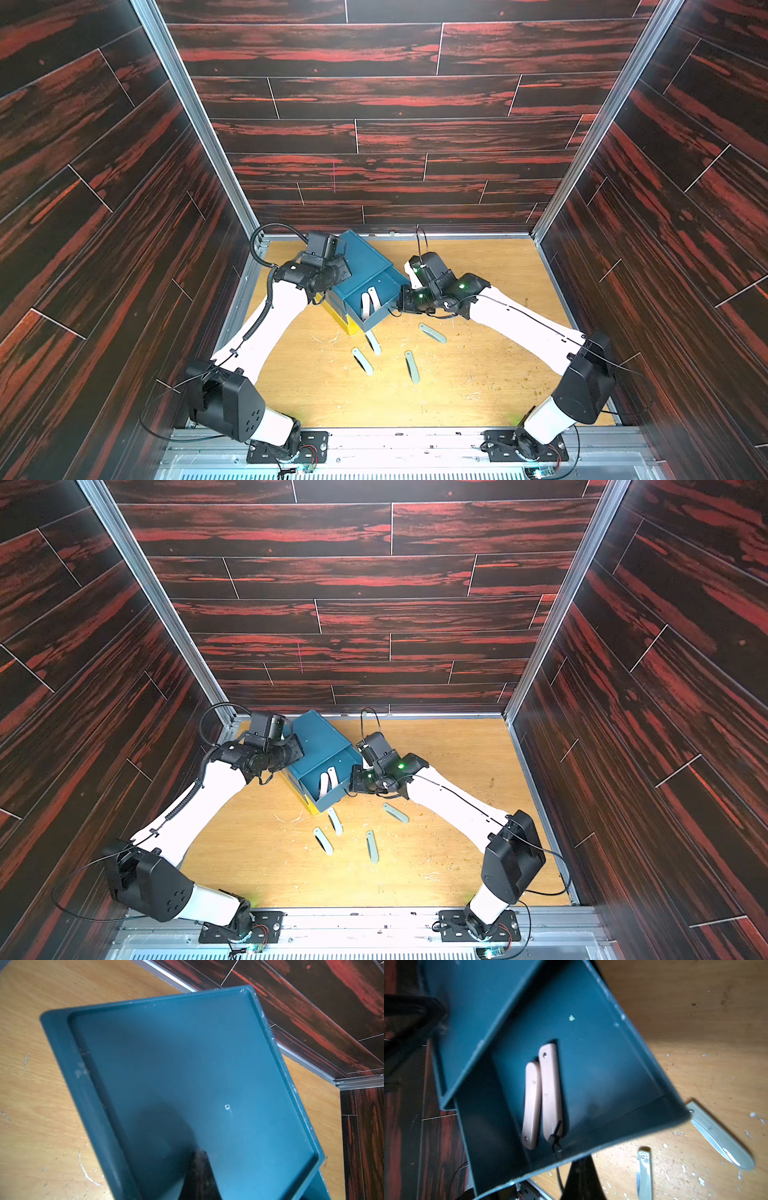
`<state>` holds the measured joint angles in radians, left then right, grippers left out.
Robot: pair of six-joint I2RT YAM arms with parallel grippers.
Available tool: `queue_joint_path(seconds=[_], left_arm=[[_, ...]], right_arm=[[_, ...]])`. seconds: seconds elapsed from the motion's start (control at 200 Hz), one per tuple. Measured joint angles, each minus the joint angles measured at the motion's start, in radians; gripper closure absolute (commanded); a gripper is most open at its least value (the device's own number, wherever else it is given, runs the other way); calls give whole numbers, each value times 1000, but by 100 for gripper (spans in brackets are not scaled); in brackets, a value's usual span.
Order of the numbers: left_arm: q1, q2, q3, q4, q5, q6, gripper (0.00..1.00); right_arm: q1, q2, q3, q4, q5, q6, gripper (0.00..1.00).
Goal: Place the fruit knives into the drawer by color
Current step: Close the drawer in the storage box.
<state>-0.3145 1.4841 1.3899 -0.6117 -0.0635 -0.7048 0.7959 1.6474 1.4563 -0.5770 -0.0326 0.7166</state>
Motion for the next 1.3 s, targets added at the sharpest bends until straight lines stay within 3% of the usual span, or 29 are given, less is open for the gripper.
queue_joint_path(seconds=[0.421, 0.797, 1.298], left_arm=[[0, 0, -6, 16, 1, -3, 100], [0, -8, -18, 24, 1, -3, 100], [0, -16, -27, 27, 3, -3, 100]], right_arm=[[-3, 56, 49, 33, -42, 1, 100], [-16, 132, 52, 203, -156, 38, 100], [-24, 200, 78, 326, -187, 99, 100]])
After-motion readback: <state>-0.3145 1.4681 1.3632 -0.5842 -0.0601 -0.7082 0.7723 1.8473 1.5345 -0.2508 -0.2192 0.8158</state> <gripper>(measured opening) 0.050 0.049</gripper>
